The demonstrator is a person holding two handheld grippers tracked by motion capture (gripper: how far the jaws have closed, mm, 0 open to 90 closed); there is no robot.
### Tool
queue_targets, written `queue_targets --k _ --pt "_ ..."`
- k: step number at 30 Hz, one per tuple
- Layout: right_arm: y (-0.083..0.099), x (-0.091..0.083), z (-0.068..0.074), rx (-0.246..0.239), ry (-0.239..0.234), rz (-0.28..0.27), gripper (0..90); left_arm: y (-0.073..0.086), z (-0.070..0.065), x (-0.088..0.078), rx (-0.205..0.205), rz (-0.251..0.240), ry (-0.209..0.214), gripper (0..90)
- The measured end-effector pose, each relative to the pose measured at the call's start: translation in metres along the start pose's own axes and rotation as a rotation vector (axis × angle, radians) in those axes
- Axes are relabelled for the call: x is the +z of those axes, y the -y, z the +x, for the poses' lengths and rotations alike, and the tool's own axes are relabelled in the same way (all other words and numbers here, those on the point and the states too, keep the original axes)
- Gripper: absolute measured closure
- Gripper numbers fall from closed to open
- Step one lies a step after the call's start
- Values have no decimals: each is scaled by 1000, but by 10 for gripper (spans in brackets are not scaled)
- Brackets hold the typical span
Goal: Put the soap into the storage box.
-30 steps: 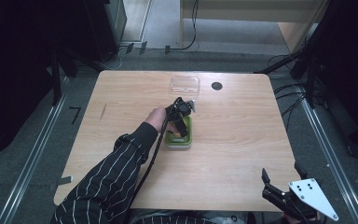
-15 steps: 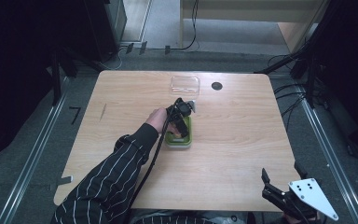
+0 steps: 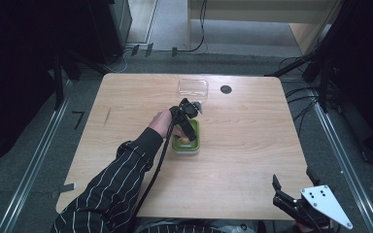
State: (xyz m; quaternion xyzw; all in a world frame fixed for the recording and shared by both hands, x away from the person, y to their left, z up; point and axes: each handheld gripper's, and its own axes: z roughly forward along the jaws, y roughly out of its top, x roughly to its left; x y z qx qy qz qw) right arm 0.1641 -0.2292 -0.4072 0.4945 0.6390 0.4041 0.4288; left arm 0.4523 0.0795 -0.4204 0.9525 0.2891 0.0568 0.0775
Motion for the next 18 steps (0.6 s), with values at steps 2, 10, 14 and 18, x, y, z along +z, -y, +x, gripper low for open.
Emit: queue_targets --k 2,10,14,18 --pt "-1 1 1 -4 -5 -2 113 5 -1 -2 1 9 -6 67" --pt "-3 7 4 -11 -26 -6 112 25 4 -8 -39 8 -18 37" --pt "-5 10 5 -14 -35 -10 112 32 5 -10 -48 13 -22 31" --pt "-6 12 6 -15 -45 -12 111 40 7 -12 -63 9 -26 22"
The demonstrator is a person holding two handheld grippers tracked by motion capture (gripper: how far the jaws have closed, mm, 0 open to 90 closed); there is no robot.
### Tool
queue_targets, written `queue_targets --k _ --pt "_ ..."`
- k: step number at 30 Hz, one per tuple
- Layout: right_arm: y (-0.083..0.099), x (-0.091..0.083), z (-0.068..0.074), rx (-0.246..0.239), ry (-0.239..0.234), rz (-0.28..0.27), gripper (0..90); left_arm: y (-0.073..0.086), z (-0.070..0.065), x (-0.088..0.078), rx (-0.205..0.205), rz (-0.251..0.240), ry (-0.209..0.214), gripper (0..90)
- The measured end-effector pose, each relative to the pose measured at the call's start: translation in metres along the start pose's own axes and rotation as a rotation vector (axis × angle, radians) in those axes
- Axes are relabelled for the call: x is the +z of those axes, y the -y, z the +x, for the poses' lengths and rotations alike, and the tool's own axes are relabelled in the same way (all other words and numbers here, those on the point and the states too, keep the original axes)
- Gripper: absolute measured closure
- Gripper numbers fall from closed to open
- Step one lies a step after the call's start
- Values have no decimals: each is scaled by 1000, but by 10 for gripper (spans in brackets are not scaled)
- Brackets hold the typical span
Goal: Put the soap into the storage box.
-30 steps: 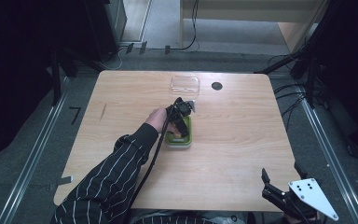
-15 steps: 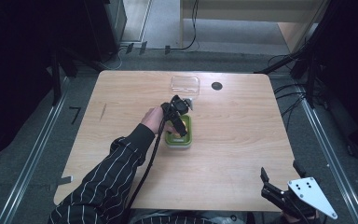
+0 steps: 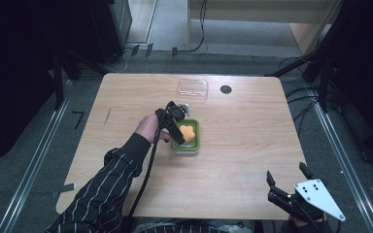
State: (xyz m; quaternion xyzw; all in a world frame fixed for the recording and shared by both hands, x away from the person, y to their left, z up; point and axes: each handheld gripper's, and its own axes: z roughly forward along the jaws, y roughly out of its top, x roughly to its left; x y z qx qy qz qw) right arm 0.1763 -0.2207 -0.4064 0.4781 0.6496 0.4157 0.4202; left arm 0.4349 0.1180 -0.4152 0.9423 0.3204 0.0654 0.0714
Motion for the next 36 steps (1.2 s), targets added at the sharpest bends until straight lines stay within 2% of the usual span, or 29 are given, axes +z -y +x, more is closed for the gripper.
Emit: queue_targets --k 7,20,28,30,36 --pt "-2 4 2 0 -14 -4 110 13 1 -4 -8 16 -1 12" --pt "-4 8 4 -4 -30 -9 110 35 -7 -8 -17 31 -18 11" --pt "-5 12 6 -14 -47 -13 109 57 -10 -11 -36 38 -23 11" --pt "-6 13 6 -16 -50 -14 109 60 -10 -12 -30 43 -21 11" --pt "-6 14 7 -15 -56 -14 109 75 -16 -11 -39 51 -23 9"
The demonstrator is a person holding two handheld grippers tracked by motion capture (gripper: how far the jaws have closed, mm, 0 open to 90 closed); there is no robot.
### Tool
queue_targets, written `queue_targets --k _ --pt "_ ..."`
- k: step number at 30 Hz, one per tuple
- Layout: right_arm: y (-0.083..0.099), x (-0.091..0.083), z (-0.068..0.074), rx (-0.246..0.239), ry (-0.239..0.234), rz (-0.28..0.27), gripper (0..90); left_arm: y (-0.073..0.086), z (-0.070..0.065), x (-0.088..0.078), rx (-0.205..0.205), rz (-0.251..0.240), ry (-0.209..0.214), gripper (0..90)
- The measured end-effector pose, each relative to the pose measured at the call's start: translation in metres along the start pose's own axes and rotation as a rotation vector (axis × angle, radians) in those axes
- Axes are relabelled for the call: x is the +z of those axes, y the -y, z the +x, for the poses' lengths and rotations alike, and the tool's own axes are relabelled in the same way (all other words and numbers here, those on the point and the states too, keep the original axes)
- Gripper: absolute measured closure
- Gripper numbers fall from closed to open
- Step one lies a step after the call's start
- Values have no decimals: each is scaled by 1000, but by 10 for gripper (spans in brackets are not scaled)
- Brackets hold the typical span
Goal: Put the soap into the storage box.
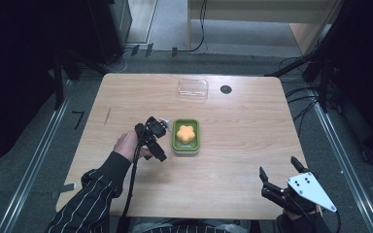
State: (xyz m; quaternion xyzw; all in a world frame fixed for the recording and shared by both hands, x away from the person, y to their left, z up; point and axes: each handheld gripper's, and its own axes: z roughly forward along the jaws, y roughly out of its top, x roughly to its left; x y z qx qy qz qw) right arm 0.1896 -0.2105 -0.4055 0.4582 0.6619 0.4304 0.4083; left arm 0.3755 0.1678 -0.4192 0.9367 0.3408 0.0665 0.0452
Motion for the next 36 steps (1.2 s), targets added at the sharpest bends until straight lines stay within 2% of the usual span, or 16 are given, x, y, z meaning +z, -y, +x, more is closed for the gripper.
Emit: queue_targets --k 8,13,16,18,19,24,31,36 --pt "0 1 0 -5 -3 -2 108 18 -10 0 13 17 3 7" --pt "-1 1 1 -5 -4 -2 108 27 -12 3 7 28 5 7" --pt "-1 1 1 -5 -5 -3 108 33 -11 3 -11 27 8 7" --pt "-1 1 1 -5 -5 -4 108 35 -11 4 -6 36 9 7" --pt "-1 2 0 -3 -5 -3 108 41 -12 6 -22 34 16 7" --pt "-1 2 1 -3 -5 -4 108 54 -15 10 -21 59 23 7" --pt "-1 2 1 -3 -4 -5 108 71 -19 9 -43 30 27 7" --pt "-1 2 1 -5 -5 -4 108 84 -18 11 -54 38 41 0"
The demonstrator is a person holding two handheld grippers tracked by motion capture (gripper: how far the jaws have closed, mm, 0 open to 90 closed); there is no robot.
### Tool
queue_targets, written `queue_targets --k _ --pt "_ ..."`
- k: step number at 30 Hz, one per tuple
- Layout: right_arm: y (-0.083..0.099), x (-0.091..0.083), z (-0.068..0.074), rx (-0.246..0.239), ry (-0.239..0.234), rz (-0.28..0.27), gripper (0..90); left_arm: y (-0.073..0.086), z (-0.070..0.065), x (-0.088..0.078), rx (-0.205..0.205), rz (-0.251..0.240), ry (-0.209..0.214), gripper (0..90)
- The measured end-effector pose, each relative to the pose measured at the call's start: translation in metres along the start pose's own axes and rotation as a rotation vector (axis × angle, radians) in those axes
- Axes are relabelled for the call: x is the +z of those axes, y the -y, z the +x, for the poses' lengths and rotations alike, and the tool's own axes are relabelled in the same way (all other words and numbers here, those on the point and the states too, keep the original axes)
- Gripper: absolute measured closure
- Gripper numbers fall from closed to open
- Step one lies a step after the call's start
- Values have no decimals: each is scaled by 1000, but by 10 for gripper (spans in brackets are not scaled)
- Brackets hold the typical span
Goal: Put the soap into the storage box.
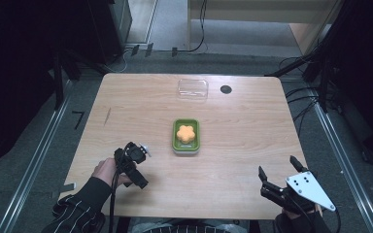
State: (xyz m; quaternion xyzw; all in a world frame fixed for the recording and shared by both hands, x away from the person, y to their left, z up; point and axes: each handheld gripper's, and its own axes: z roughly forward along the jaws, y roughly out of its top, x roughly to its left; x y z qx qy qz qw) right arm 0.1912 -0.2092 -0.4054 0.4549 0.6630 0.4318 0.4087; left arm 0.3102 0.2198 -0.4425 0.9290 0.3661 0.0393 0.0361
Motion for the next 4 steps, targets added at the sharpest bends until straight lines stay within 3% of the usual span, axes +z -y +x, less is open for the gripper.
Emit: queue_targets --k 4 --pt "0 0 0 1 -2 0 108 4 3 -1 -12 -27 18 0"
